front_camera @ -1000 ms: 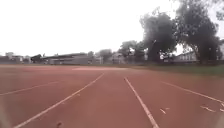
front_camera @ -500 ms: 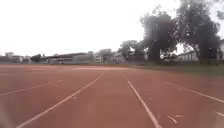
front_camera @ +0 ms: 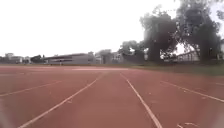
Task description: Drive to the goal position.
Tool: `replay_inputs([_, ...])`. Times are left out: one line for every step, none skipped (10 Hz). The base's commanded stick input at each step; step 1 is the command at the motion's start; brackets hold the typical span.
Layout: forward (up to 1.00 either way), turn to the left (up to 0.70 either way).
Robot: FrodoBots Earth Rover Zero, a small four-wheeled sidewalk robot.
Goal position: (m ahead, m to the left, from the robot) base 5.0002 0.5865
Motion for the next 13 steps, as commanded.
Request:
replay_inputs([0.45,0.0])
replay_inputs([0.45,0.0])
replay_inputs([0.45,0.0])
replay_inputs([0.45,0.0])
replay_inputs([0.45,0.0])
replay_inputs([0.45,0.0])
replay_inputs([0.45,0.0])
replay_inputs([0.45,0.0])
replay_inputs([0.45,0.0])
replay_inputs([0.45,0.0])
replay_inputs([0.45,0.0])
replay_inputs([0.45,0.0])
replay_inputs([0.45,0.0])
